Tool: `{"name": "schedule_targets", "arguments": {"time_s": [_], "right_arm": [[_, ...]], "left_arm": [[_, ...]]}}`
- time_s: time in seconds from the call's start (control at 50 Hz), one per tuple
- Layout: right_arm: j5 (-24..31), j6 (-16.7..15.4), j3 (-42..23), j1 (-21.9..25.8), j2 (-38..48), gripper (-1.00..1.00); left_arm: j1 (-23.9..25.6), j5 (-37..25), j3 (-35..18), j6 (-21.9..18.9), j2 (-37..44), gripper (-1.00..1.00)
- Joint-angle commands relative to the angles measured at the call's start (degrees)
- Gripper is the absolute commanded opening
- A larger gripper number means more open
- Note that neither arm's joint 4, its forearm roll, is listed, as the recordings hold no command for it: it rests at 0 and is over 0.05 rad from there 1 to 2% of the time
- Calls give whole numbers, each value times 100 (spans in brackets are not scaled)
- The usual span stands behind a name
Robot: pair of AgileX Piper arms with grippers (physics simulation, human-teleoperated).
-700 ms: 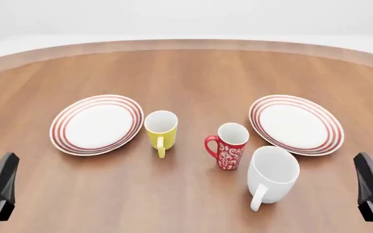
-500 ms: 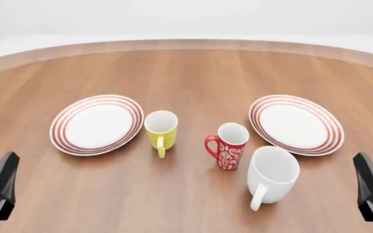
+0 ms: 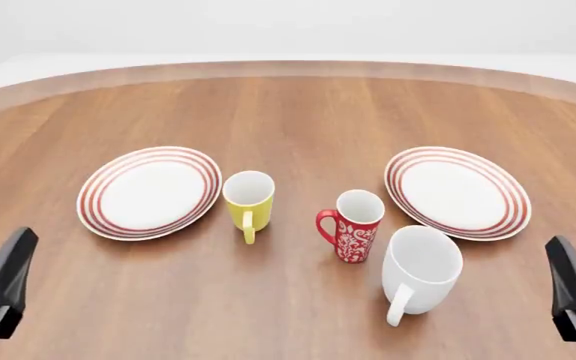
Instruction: Put the red mug on the left plate.
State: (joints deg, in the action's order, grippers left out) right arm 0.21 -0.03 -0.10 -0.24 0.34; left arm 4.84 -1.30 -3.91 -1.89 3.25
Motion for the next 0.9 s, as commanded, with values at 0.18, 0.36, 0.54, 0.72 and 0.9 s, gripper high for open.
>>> {"name": "schedule_targets", "arguments": {"time_s": [0.18, 0.36, 0.54, 0.72, 0.9], "right_arm": [[-7, -77, 3, -30, 11, 100], [-14, -87, 2, -25, 12, 100], [-18, -104, 4, -36, 32, 100], [5, -130, 4, -39, 2, 100], [30, -190, 5, -23, -10, 100]], "left_arm": [[752, 399, -1177, -525, 1608, 100], [1397, 626, -1663, -684, 2691, 100], [1805, 732, -2248, -1111, 3542, 100], [2166, 613, -3080, -1215, 4402, 100], [2438, 330, -3813, -1318, 5105, 100]]}}
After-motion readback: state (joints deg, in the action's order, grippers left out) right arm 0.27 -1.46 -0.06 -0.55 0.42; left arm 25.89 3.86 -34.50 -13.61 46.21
